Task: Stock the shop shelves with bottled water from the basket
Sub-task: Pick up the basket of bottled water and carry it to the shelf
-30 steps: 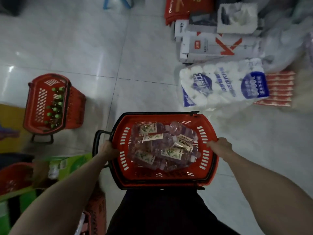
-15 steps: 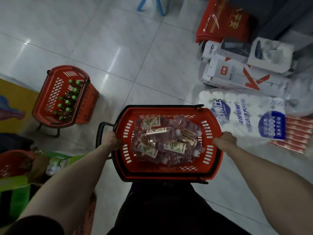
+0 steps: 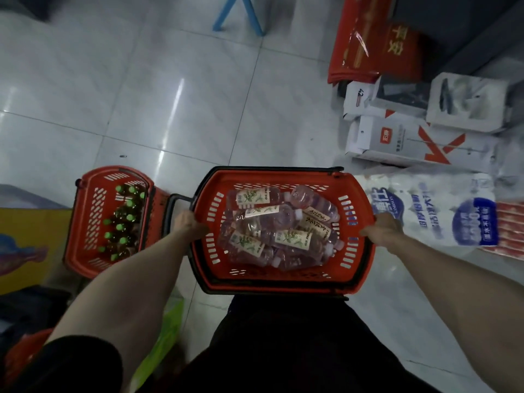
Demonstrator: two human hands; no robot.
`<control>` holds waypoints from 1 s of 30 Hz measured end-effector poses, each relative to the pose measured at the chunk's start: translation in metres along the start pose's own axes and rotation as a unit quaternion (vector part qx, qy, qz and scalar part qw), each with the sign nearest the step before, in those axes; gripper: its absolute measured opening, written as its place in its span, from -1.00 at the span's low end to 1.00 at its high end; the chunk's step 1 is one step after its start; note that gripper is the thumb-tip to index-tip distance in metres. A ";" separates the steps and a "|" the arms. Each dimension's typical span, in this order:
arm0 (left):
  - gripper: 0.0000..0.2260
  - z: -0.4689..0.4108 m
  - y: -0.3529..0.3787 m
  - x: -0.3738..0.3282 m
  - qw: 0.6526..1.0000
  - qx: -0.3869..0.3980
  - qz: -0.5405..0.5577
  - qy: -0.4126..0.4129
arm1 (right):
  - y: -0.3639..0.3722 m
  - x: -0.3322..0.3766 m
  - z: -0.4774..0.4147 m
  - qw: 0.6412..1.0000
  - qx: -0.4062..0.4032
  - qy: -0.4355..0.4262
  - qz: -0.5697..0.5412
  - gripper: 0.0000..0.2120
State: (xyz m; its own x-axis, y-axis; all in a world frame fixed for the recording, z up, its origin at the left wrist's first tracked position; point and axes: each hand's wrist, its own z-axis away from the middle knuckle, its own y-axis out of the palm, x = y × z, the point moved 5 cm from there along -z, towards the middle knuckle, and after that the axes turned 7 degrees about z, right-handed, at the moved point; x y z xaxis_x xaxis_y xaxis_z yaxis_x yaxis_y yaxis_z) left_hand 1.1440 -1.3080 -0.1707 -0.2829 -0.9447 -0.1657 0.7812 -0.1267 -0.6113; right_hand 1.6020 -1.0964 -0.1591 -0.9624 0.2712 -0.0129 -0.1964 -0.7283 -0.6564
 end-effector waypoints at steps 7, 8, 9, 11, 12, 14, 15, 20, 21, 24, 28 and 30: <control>-0.62 -0.064 -0.080 -0.084 0.999 -0.017 -0.017 0.021 | -0.068 0.101 -0.043 1.000 0.006 -0.009 -0.025 -0.76; -0.62 -0.070 -0.090 -0.098 0.999 -0.025 -0.019 0.024 | -0.077 0.112 -0.050 1.000 0.001 -0.007 -0.031 -0.76; -0.63 -0.075 -0.098 -0.111 0.999 -0.028 -0.019 0.029 | -0.085 0.122 -0.057 0.999 0.000 -0.006 -0.032 -0.77; -0.65 -0.094 -0.116 -0.141 0.999 -0.031 -0.013 0.030 | -0.104 0.149 -0.079 0.999 -0.001 -0.017 -0.037 -0.83; -0.65 -0.100 -0.126 -0.156 0.999 -0.031 -0.017 0.030 | -0.114 0.165 -0.090 0.999 0.003 -0.025 -0.043 -0.85; -0.65 -0.115 -0.147 -0.184 0.999 -0.035 -0.021 0.027 | -0.136 0.197 -0.114 0.998 0.012 -0.039 -0.050 -0.87; -0.65 -0.123 -0.157 -0.199 0.999 -0.035 -0.017 0.024 | -0.149 0.213 -0.123 0.998 0.016 -0.040 -0.054 -0.88; -0.65 -0.155 -0.212 -0.259 0.999 -0.039 0.010 0.001 | -0.211 0.280 -0.164 0.996 0.020 -0.038 -0.076 -0.82; -0.65 -0.161 -0.221 -0.268 0.999 -0.038 0.012 -0.004 | -0.223 0.292 -0.169 0.996 0.019 -0.042 -0.078 -0.83; -0.66 -0.177 -0.244 -0.298 0.999 -0.032 0.019 0.003 | -0.246 0.322 -0.186 0.995 0.022 -0.050 -0.083 -0.81; -0.66 -0.215 -0.275 -0.344 0.999 -0.028 0.025 0.018 | -0.272 0.363 -0.208 0.995 0.021 -0.036 -0.091 -0.80; -0.65 -0.238 -0.289 -0.366 0.999 -0.022 0.030 0.026 | -0.284 0.384 -0.221 0.995 0.022 -0.030 -0.092 -0.82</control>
State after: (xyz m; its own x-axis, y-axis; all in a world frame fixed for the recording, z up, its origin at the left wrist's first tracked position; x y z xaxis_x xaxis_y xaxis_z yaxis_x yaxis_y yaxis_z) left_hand 0.8891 -0.8535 -0.1180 -0.2661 -0.9331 -0.2420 0.7728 -0.0565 -0.6322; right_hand 1.3298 -0.6465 -0.1441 -0.9188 0.3646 0.1509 -0.3768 -0.6971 -0.6100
